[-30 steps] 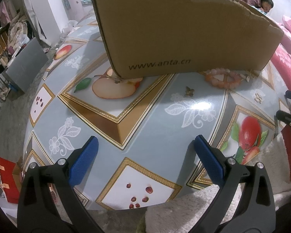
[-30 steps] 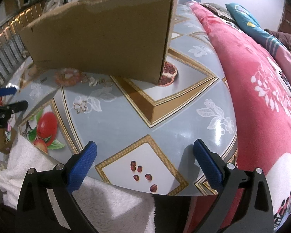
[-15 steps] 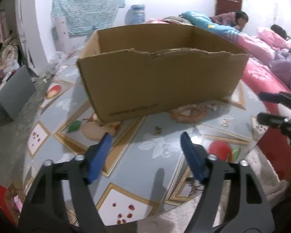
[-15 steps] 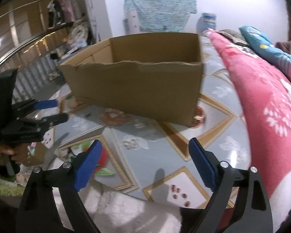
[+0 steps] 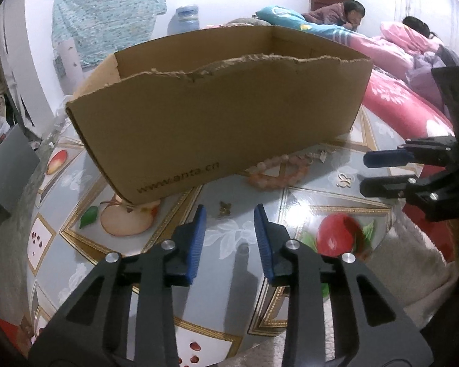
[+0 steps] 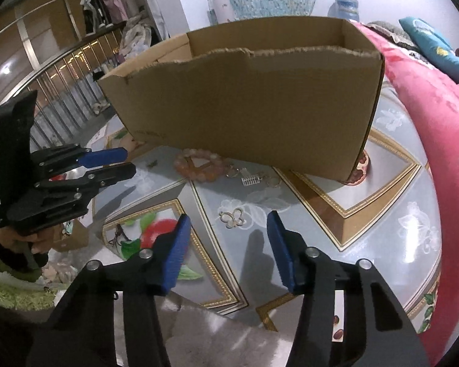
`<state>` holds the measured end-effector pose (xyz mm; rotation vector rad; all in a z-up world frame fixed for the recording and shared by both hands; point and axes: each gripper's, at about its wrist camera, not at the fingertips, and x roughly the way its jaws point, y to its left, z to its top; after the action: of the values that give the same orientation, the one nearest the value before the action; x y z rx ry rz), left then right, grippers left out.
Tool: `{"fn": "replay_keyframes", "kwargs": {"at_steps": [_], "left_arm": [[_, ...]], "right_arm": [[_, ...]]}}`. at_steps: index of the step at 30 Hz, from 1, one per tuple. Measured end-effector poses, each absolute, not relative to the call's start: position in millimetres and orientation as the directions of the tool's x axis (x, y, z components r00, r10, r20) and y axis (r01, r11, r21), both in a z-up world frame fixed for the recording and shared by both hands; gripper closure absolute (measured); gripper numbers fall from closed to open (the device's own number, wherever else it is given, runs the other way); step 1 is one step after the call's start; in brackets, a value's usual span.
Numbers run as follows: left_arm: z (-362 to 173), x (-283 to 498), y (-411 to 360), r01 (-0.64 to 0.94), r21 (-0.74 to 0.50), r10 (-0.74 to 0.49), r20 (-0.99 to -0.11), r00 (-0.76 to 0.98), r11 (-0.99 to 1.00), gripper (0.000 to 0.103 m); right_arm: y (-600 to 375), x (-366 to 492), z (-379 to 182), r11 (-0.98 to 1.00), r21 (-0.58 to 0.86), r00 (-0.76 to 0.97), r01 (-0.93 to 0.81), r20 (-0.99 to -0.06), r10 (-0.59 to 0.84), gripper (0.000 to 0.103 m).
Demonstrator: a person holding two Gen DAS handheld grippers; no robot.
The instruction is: Organize jewelry
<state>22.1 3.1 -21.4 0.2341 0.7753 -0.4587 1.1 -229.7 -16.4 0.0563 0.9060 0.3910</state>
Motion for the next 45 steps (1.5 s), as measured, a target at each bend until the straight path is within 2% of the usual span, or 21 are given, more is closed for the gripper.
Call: {"fn": "replay_keyframes", "kwargs": {"at_steps": [8,24,31,45], "left_arm": [[-23.6,24.3,-1.9,0.491,0.023,-0.326,-0.72,0.613,0.871,0.073],[-23.0,7.7,-20.5,0.558,-0.042,-0.419,-0.709,0.568,0.828,0.073],[-22.8,6.2,-22.3,0.565,-0.04,-0.422,-0.708,0.565,0.824,0.073],[-20.5,3.4,-20.3,0.561,-0.039,-0.421,-0.705,0.571,0.827,0.073]], "right_arm": [[-221.9,8.1,-18.4,0.934,0.139,0.551,-0.328,-0.775,0.309,0.066],[-210.0,11.5,-23.0,0.939,0.052,0.561,-0.341,-0.79,0.248,0.078],[-212.5,12.8,-22.7,0.94,0.05,0.552,-0.336,-0.798,0.24,0.092],[-226.0,13.0,-21.1,0.95,0.15,0.54,-0.273,-0.793,0.281,0.092]]}}
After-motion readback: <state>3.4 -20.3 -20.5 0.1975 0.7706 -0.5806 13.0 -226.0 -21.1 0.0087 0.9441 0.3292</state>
